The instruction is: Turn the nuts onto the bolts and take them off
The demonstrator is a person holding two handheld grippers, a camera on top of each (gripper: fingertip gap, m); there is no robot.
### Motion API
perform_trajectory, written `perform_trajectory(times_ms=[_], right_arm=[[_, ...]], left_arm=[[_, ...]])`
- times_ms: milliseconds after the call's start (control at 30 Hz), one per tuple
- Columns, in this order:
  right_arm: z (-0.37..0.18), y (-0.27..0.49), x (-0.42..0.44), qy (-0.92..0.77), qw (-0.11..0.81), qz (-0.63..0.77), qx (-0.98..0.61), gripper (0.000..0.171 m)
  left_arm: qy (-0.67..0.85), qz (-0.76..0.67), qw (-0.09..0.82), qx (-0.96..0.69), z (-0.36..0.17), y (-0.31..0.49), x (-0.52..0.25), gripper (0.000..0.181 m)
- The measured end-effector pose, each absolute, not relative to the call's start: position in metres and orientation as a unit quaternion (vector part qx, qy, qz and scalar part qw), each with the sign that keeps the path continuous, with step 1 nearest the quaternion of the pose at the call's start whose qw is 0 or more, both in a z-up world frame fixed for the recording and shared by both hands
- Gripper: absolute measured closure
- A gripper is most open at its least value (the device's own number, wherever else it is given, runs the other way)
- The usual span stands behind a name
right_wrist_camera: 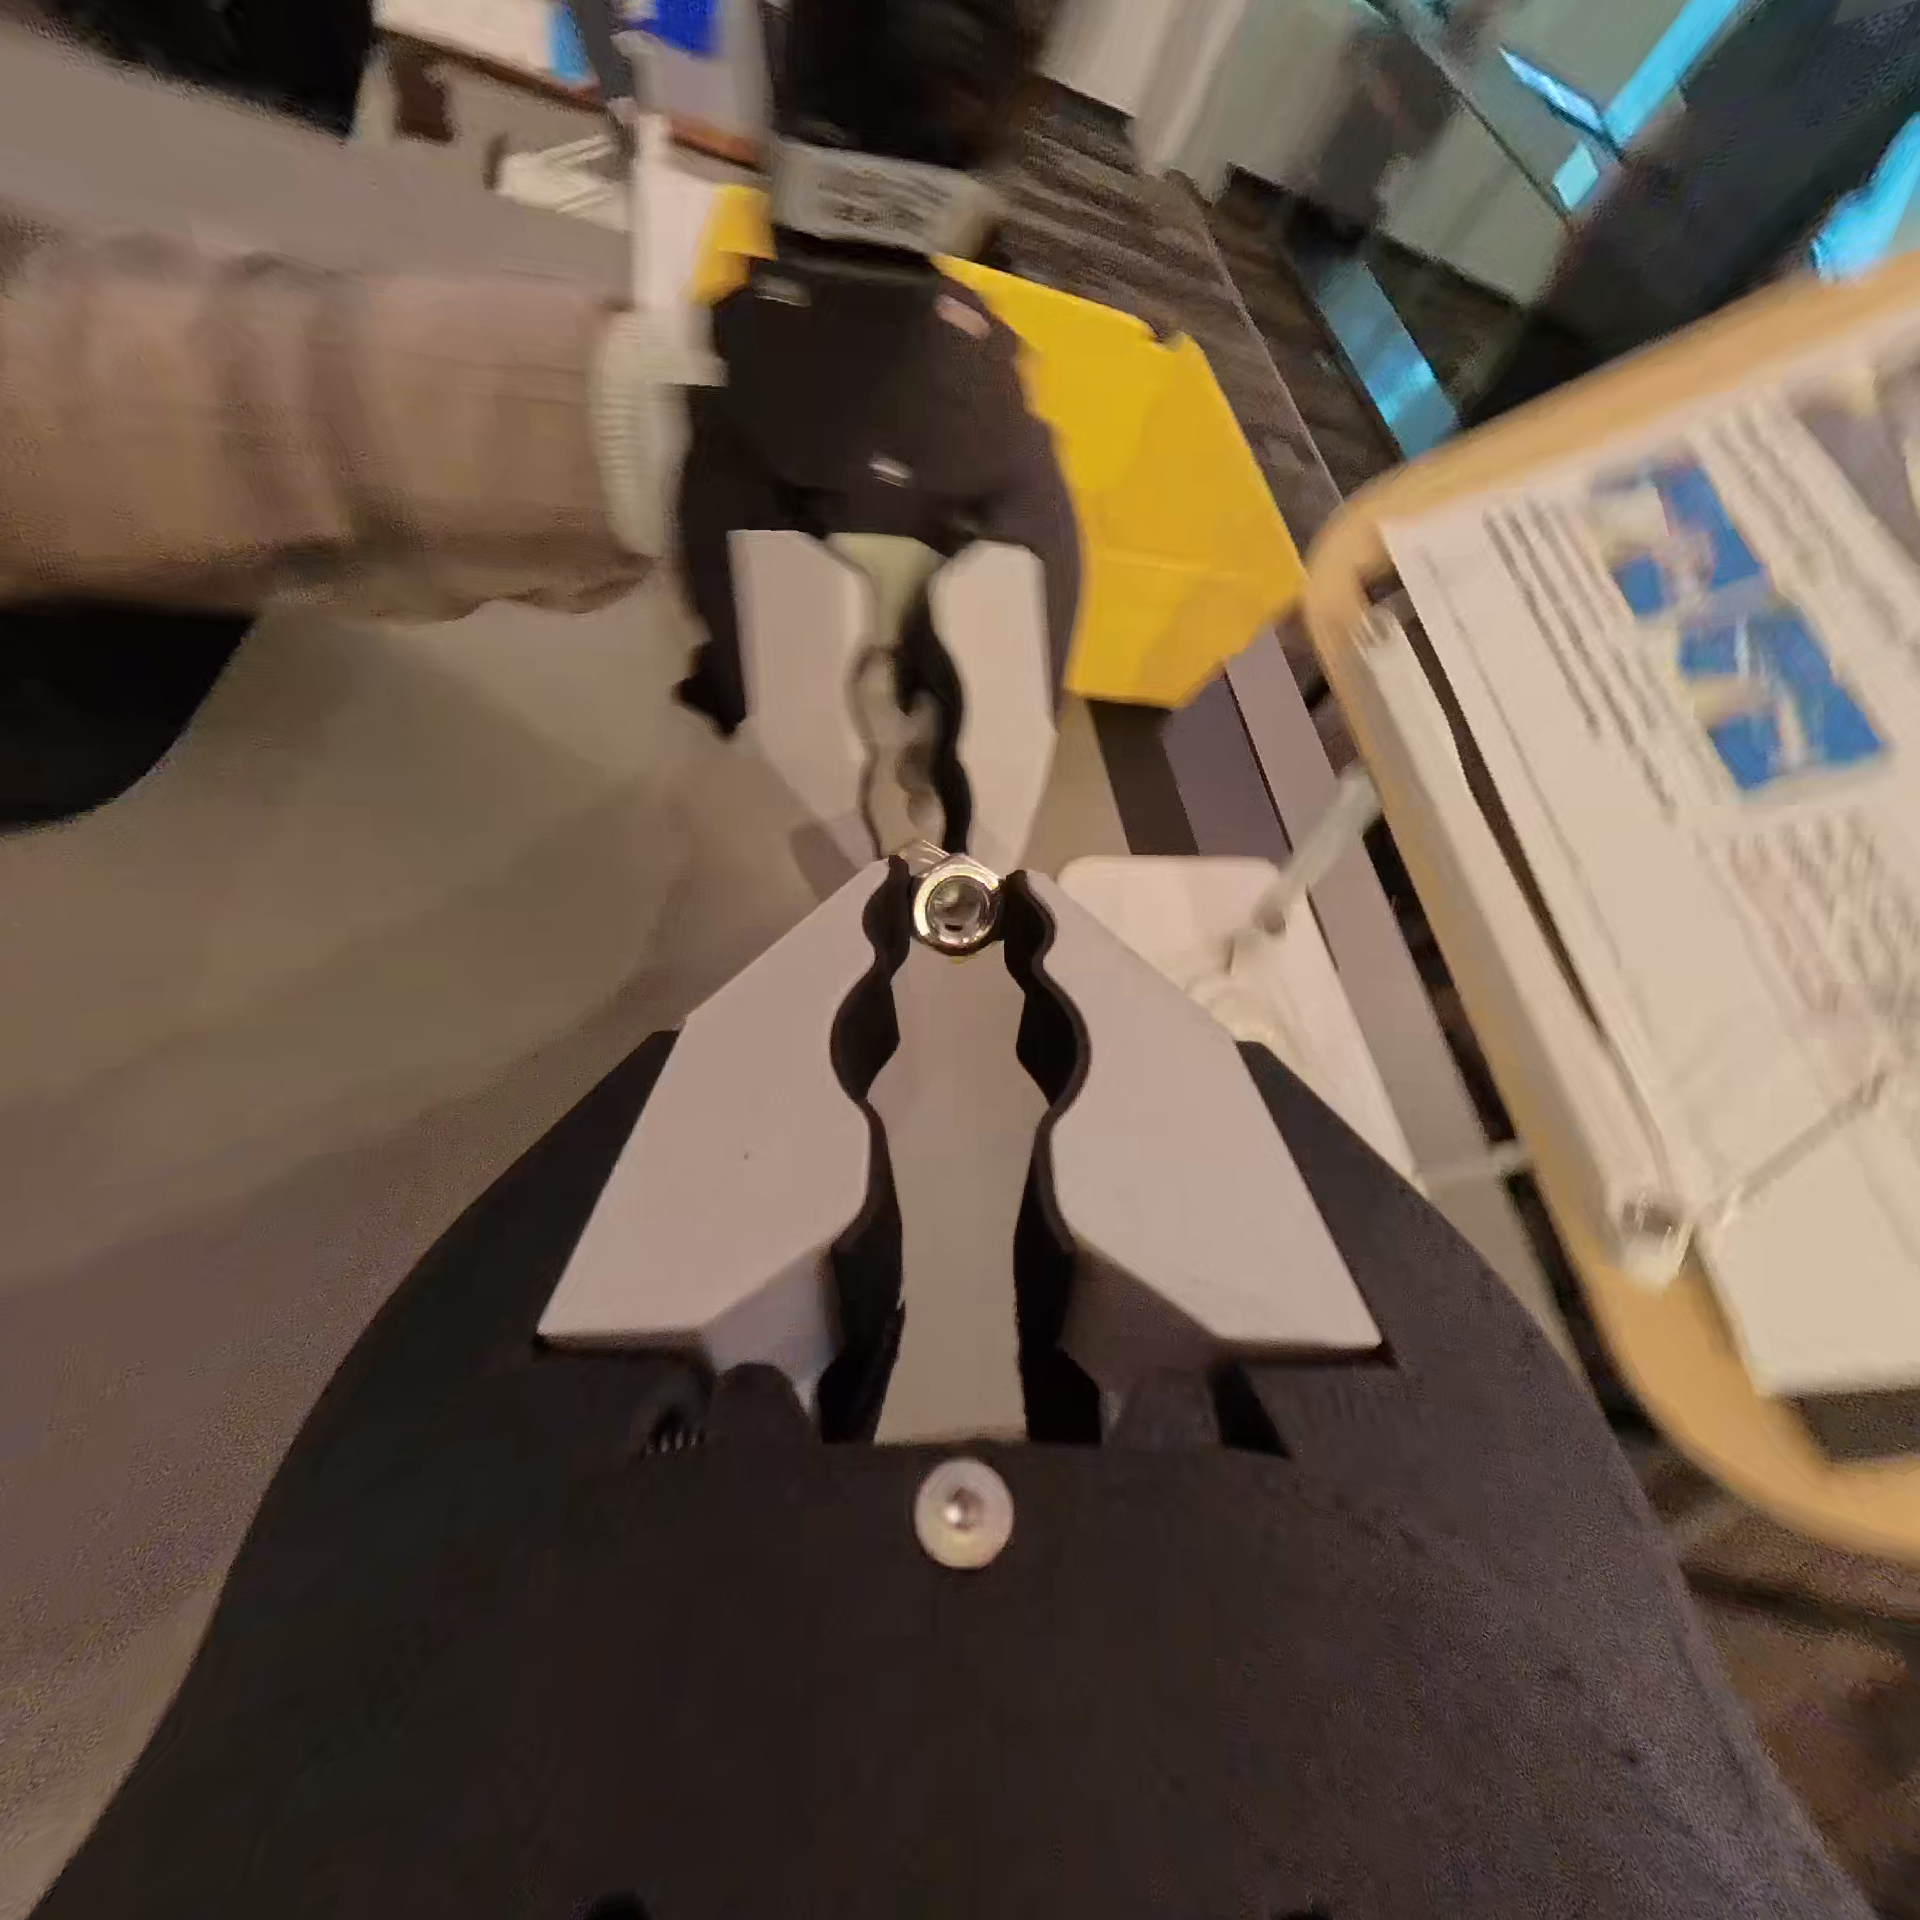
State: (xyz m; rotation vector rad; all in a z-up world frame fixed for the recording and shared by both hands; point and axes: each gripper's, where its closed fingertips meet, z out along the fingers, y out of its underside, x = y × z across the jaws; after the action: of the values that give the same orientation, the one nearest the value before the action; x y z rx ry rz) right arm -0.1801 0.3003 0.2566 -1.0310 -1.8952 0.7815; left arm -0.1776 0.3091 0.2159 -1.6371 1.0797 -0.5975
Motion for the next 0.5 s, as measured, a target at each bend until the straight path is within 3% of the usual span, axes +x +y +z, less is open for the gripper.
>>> perform_trajectory(times_ms=[33,200,333,500], right_arm=[[0.265,0.275,-0.174,-0.777,0.415,0.321,-0.349,0.155],[0.298,0.254,-0.157,-0.779,0.449,0.312,-0.307,0.154],[0.301,0.331,-0.125,-0.715,0.485,0.25,-0.437,0.154],[0.244,0.452,-0.026,-0.588,0.435,0.122,-0.671,0.155]], left_arm=[[0.457,-0.314,0.498,-0.666,0.216,0.294,-0.173,0.164],[0.431,-0.414,0.494,-0.632,0.222,0.286,-0.171,0.163],[0.432,-0.383,0.506,-0.64,0.224,0.29,-0.171,0.163],[0.455,-0.361,0.485,-0.654,0.214,0.287,-0.165,0.163]])
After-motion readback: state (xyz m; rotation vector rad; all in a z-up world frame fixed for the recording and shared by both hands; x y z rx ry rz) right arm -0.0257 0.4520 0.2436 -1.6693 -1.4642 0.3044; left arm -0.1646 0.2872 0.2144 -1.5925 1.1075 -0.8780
